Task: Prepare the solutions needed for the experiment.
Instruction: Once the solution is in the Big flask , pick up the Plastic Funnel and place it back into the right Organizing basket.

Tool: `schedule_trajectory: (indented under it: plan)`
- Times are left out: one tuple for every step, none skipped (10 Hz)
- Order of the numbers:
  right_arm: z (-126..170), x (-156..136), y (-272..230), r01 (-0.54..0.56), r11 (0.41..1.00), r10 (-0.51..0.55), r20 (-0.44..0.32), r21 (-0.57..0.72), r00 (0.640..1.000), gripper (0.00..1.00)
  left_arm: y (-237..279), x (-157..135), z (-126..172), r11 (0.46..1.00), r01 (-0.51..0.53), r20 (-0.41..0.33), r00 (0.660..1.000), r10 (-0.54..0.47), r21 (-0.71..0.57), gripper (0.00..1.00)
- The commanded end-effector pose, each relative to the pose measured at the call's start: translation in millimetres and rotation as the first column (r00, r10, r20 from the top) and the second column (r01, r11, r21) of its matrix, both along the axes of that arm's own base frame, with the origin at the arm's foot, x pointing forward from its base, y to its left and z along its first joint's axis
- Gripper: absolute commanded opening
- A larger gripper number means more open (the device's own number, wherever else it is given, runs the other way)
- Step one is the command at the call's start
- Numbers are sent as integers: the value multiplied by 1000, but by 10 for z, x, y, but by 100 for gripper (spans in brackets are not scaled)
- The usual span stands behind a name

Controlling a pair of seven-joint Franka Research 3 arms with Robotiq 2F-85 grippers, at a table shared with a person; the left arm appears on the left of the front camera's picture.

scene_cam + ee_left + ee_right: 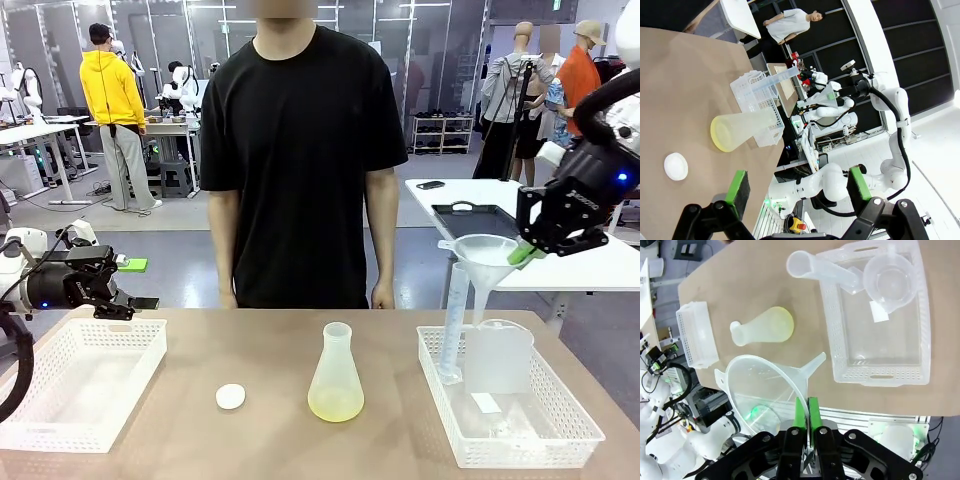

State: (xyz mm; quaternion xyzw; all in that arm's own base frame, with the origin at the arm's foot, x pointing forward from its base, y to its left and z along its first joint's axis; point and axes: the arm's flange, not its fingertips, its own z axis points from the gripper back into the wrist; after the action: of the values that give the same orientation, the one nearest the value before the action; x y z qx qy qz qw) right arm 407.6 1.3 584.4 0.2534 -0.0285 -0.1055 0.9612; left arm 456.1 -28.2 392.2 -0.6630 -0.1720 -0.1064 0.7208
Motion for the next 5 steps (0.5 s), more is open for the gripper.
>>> schedule_trajectory:
  plan:
    - [-14, 46, 41, 10, 1000, -11, -13, -27, 1000, 0, 4, 2, 5, 1000, -2, 20, 1000, 2, -1, 100]
    - [0, 0, 0, 0, 1000, 0, 0, 0, 1000, 0, 4, 2, 5, 1000, -2, 20, 1000, 2, -1, 100]
    - [0, 0, 0, 0, 1000, 0, 0, 0, 1000, 0, 4, 2, 5, 1000, -2, 20, 1000, 2, -1, 100]
    - [0, 0, 0, 0, 1000, 0, 0, 0, 1000, 0, 4, 2, 5, 1000, -2, 20, 1000, 2, -1, 100]
    - [0, 0, 0, 0, 1000, 0, 0, 0, 1000, 0, 4, 2, 5, 1000, -2, 20, 1000, 2, -1, 100]
